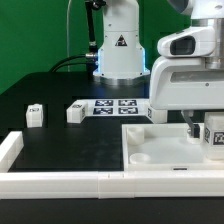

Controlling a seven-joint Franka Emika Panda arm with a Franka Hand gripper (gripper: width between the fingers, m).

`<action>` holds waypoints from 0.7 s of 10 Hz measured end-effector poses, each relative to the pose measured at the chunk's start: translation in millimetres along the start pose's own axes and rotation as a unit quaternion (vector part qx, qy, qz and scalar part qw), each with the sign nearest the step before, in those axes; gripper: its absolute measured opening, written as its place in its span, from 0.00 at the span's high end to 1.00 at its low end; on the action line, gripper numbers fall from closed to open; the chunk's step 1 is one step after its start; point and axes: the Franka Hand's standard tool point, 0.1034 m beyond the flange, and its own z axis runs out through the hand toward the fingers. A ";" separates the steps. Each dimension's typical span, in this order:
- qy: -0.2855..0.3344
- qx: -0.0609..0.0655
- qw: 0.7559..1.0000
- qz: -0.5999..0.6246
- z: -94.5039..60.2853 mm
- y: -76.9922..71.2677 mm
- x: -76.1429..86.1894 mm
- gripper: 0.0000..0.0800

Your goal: Assemble one leg

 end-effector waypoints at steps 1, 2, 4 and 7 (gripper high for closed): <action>0.000 0.000 1.000 0.000 0.0 0.0 0.0 0.52; 0.000 0.000 1.000 0.000 0.0 0.0 0.0 0.64; 0.000 0.000 1.000 0.014 0.0 0.0 0.0 0.64; 0.000 0.003 0.982 0.190 0.6 0.5 -1.1 0.64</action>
Offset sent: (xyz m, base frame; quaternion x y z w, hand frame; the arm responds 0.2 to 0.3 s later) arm 0.0000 0.0000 0.0000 0.0000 0.0000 0.0000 1.0000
